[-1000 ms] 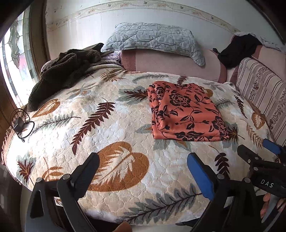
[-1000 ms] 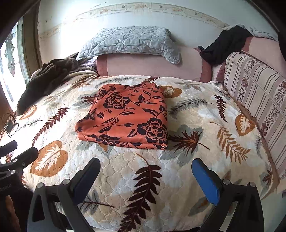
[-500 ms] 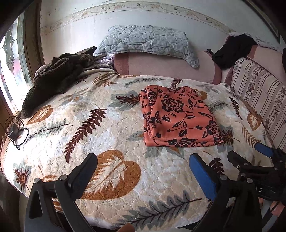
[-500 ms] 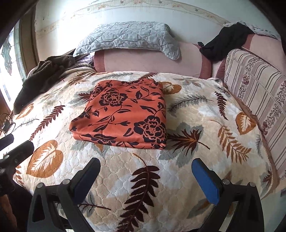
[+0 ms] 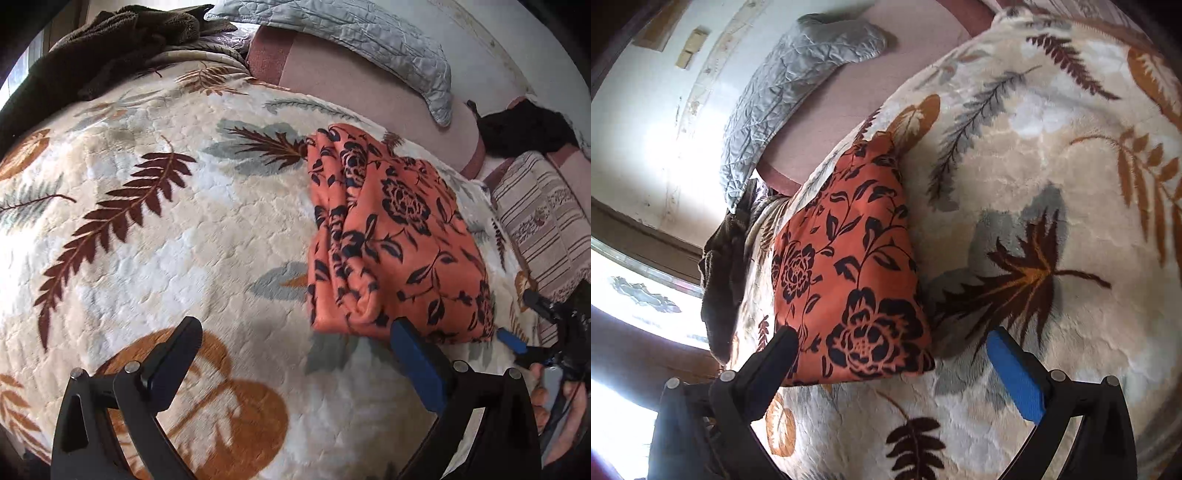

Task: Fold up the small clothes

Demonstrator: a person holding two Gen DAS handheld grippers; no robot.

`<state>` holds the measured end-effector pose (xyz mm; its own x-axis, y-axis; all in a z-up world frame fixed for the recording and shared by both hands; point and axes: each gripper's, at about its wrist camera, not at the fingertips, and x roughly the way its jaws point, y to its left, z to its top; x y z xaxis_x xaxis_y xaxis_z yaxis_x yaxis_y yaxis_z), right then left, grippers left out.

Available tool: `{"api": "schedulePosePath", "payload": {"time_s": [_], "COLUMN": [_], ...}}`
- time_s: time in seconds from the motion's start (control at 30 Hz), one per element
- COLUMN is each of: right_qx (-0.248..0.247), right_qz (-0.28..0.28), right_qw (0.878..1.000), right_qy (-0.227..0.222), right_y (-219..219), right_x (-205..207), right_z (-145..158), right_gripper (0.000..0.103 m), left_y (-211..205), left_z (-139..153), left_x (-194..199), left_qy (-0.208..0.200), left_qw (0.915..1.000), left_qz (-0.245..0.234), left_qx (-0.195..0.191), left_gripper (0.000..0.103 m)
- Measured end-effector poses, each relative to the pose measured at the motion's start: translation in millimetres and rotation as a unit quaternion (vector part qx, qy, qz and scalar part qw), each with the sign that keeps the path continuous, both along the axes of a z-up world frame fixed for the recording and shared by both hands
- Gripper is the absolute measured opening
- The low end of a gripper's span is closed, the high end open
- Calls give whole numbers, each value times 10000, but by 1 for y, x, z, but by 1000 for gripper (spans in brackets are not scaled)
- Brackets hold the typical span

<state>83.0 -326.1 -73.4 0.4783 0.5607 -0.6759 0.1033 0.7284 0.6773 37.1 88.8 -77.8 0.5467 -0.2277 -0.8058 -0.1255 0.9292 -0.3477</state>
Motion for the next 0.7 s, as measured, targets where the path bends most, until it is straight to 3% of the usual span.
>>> {"api": "schedulePosePath", "payload": {"time_s": [0.1,0.13,0.17,0.2,0.23,0.33,0.37,0.43,0.5,0.53,0.57,0.6,0.67,0.7], "right_qx": [328,469,527,545,553,339,291,202,-242,-388,-99,235,212,95], "right_qz": [48,79,121,196,287,371,386,497,590,626,576,459,316,294], "right_qw": [9993,9986,9980,9973,9962,9975,9983,9985,9969,9954,9964,9974,9991,9995], "right_qy": [163,238,324,460,614,499,313,81,469,619,609,508,163,-30], "right_y": [5,8,13,20,27,41,44,50,57,59,56,50,44,42], "right_x": [19,24,28,32,36,37,32,20,22,25,25,22,16,16], "right_z": [-19,-26,-31,-38,-45,-32,-16,3,-18,-34,-44,-44,-30,-21], "right_gripper": [101,95,81,70,47,25,23,23,28,37,48,51,77,78], "left_y": [-7,-11,-16,-20,-22,-27,-26,-21,-23,-25,-23,-20,-10,-6], "left_z": [-5,-11,-20,-30,-31,-8,4,12,-17,-30,-28,-22,-7,2], "left_x": [20,29,38,47,51,54,51,45,49,49,44,41,36,35], "left_qy": [-70,37,262,491,514,313,97,-79,369,427,195,102,-25,-153], "left_qw": [9995,9997,9994,9976,9975,9984,9988,9985,9975,9970,9978,9981,9992,9993], "left_qz": [-3,-16,-113,-315,-310,-453,-482,-541,-606,-624,-612,-602,-392,-347], "left_qx": [-321,-248,-191,-372,-384,-95,-8,44,75,159,152,97,19,-19], "left_gripper": [99,81,64,35,32,21,21,21,26,34,35,39,49,49]}}
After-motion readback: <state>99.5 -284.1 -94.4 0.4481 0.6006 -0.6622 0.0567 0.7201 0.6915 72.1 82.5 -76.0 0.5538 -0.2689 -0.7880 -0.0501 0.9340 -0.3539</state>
